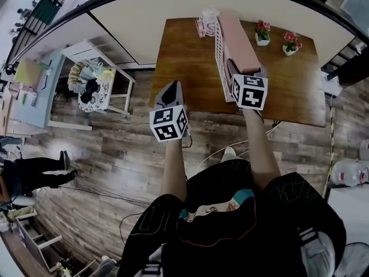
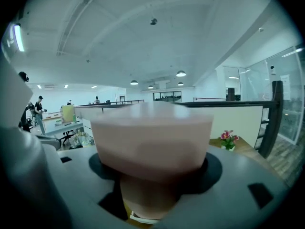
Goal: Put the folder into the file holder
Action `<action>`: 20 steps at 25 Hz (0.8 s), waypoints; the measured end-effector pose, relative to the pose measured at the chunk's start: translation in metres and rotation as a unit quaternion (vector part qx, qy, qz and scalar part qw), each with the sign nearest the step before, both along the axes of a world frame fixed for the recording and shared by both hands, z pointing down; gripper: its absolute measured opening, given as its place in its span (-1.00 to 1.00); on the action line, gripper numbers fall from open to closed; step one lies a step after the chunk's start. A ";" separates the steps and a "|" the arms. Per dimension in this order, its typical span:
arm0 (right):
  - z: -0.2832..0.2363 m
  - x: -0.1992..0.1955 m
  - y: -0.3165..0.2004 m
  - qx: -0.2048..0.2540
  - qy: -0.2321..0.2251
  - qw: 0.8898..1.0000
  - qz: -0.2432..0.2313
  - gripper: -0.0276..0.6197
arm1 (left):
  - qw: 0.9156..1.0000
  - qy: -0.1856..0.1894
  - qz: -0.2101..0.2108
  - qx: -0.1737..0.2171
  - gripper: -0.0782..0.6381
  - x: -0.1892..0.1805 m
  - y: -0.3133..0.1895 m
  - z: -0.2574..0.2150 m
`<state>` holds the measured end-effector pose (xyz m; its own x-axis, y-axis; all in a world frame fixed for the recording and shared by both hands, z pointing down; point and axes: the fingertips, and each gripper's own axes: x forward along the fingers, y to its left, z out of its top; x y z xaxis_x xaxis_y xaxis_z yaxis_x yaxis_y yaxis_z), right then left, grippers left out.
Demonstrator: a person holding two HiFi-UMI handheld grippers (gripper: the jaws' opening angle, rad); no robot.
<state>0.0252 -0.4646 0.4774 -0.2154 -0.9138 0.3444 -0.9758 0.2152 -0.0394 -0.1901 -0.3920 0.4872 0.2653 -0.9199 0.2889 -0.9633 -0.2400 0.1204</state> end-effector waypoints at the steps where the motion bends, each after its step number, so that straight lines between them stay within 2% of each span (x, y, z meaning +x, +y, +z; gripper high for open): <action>1: -0.009 0.001 0.001 0.011 -0.001 1.000 0.000 0.03 | 1.000 0.002 0.001 0.001 -0.79 0.000 0.001 0.000; 7: -0.094 0.002 0.013 0.110 -0.014 0.994 -0.002 0.03 | 1.000 0.014 0.007 0.014 -0.79 0.000 0.000 -0.009; 10: -0.123 -0.003 0.022 0.144 -0.025 0.989 -0.017 -0.02 | 1.000 0.017 0.010 0.024 -0.79 0.000 0.001 -0.016; 12: -0.140 -0.010 0.028 0.171 -0.016 0.985 -0.023 -0.37 | 0.999 0.018 0.006 0.030 -0.79 -0.004 0.002 -0.022; 16: -0.162 -0.036 0.038 0.207 -0.026 0.977 -0.049 -0.77 | 0.999 0.021 -0.014 0.042 -0.79 -0.026 0.008 -0.032; 18: -0.162 -0.051 0.041 0.208 -0.032 0.975 -0.067 -0.89 | 0.998 0.023 -0.027 0.047 -0.79 -0.037 0.012 -0.036; 20: -0.155 -0.068 0.042 0.198 -0.035 0.976 -0.088 -0.91 | 0.998 0.024 -0.040 0.053 -0.79 -0.049 0.016 -0.040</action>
